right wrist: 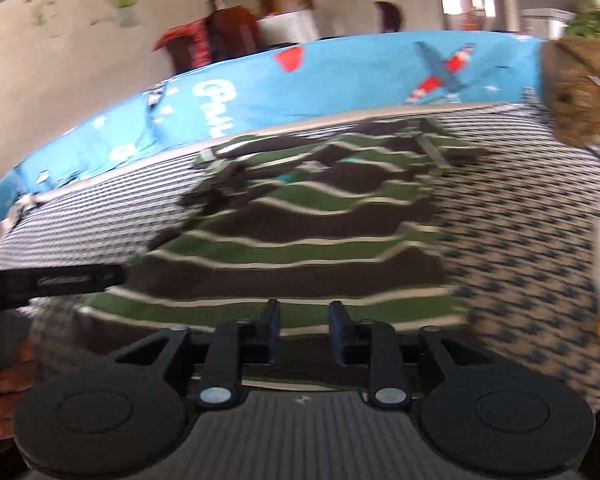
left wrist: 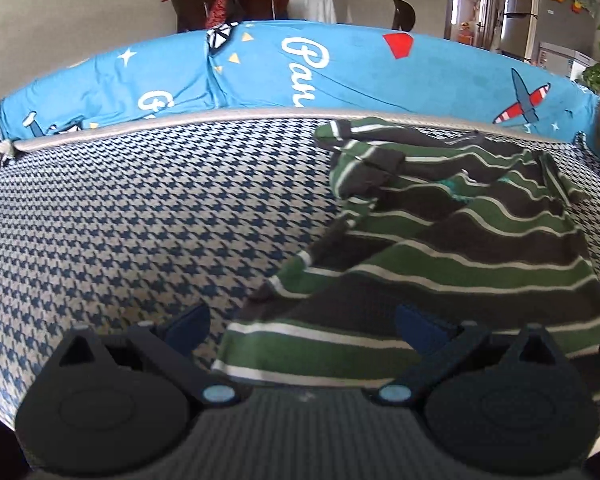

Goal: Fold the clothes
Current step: 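Release the garment with the right tool and lift away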

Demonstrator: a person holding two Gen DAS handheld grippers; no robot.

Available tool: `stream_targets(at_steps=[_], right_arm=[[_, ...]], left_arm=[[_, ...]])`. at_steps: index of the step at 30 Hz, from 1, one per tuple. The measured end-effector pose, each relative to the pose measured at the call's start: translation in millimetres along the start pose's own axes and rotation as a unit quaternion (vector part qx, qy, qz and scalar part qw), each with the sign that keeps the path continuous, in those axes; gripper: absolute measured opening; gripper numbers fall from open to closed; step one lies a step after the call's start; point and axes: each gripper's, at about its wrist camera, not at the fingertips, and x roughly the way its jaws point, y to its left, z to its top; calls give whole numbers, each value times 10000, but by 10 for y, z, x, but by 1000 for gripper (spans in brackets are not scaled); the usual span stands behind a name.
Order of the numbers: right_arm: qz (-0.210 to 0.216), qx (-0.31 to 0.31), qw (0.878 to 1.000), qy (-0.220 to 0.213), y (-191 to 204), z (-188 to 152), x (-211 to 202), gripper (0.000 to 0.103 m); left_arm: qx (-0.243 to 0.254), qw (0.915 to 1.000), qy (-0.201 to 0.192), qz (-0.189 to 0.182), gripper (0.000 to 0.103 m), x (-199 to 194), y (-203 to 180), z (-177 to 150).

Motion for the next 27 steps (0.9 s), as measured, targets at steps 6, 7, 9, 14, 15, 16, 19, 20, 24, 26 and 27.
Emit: stream_targets(at_steps=[6,7,9,14,15,16,19,20,24,26,27], right_arm=[[-493,198,9986,-13,-268,-55,-87,42],[-558,226,9982,-18,-303,-67,-102,45],[-652,290,9975,-20,-371,-87,-129,50],[-752,402,9963,82,-488,-147,-112,71],[-739,444,9962,119,-511,-163,-94,73],[-695,513,9961,163,-536,-178,-67,74],[-590,682,9956,272,-598,-202,49,74],[-620,750,9948,312,-613,-209,94,74],[-666,831,9940,252,-602,-232,173,70],[-683,638,9954,229,-554,-237,186,38],[-669,589,9957,233,-540,-238,186,32]], left_arm=[[5,9999,108,-79,103,37,-60,-23],[20,9999,116,-87,103,42,-73,-26],[54,9999,127,-96,103,51,-99,-29],[116,9998,124,-141,103,48,-137,-34],[120,9997,123,-150,103,48,-142,-36],[116,9997,126,-148,103,49,-134,-37],[99,9998,137,-133,103,56,-106,-40],[90,9998,141,-122,103,58,-94,-41],[38,9998,163,-57,103,72,-59,-41],[2,9998,183,-30,103,85,-49,-40],[-16,9998,196,-20,103,92,-46,-40]])
